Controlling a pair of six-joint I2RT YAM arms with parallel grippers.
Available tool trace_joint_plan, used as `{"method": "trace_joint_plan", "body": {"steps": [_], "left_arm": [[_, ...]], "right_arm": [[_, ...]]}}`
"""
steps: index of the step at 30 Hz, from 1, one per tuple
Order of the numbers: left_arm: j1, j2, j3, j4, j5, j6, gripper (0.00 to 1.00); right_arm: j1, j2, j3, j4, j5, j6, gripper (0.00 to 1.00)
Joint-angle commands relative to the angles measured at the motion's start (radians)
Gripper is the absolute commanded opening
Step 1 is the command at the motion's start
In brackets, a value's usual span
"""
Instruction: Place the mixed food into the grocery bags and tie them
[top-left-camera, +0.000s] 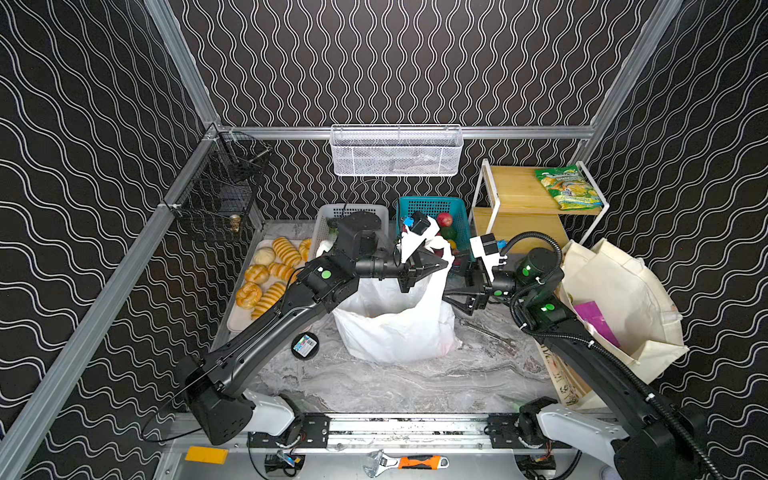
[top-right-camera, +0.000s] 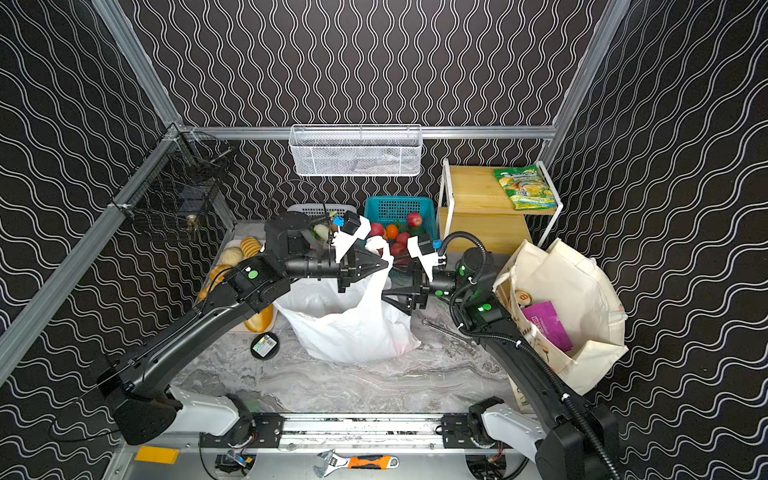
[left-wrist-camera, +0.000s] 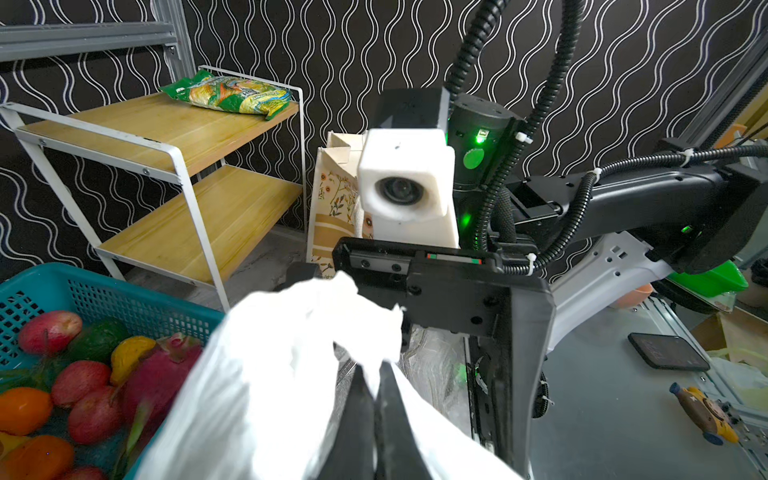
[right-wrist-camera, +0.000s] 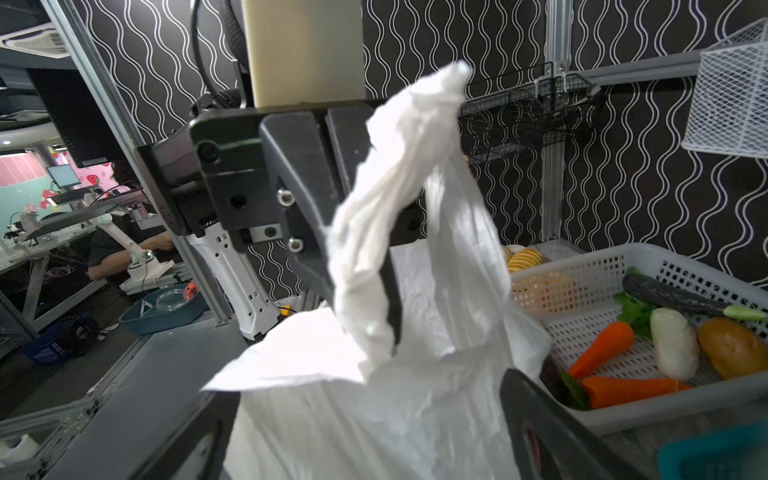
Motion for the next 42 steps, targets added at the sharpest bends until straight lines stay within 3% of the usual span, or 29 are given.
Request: {"method": "trace_joint_plan", "body": {"steps": [1, 5, 9, 15, 18, 23, 27, 32, 35, 39, 42], "left_arm": [[0.001, -0.013, -0.003, 0.043, -0.052, -0.012, 0.00], [0.001, -0.033, -0.015, 0.053, -0.034, -0.003, 0.00], [0.001, -0.037, -0.007, 0.022, -0.031, 0.014, 0.00], [0.001, -0.048, -0.015, 0.001, -0.025, 0.035, 0.00], [0.000, -0.056, -0.021, 0.007, -0.023, 0.038, 0.00], [0.001, -0.060, -0.046, 0.054, -0.018, 0.021, 0.00], [0.001, -0.047, -0.031, 0.056, 0.015, 0.020, 0.00], [0.001, -0.037, -0.015, 0.049, 0.037, 0.025, 0.00], [0.001, -0.035, -0.012, 0.040, 0.043, 0.029, 0.00], [0.001, -0.035, -0.011, 0.037, 0.043, 0.026, 0.00], [0.001, -0.040, -0.011, 0.031, 0.040, 0.032, 0.00]], "right_arm": [[0.001, -0.013, 0.028, -0.093, -0.013, -0.076, 1.00], [0.002, -0.020, 0.050, -0.209, 0.021, -0.134, 1.00], [0.001, -0.049, 0.070, -0.292, 0.222, -0.149, 1.00], [0.001, -0.166, -0.008, -0.292, 0.400, -0.169, 1.00], [0.001, -0.207, -0.032, -0.275, 0.441, -0.148, 1.00], [0.006, -0.190, -0.023, -0.191, 0.397, -0.012, 1.00], [0.012, -0.169, -0.049, -0.107, 0.506, 0.045, 1.00], [0.010, -0.058, 0.036, -0.190, 0.291, -0.021, 1.00], [0.011, -0.022, -0.019, -0.034, 0.283, 0.070, 1.00], [0.009, -0.003, -0.087, 0.198, 0.102, 0.166, 1.00], [0.009, -0.001, -0.084, 0.159, 0.119, 0.165, 0.97]]}}
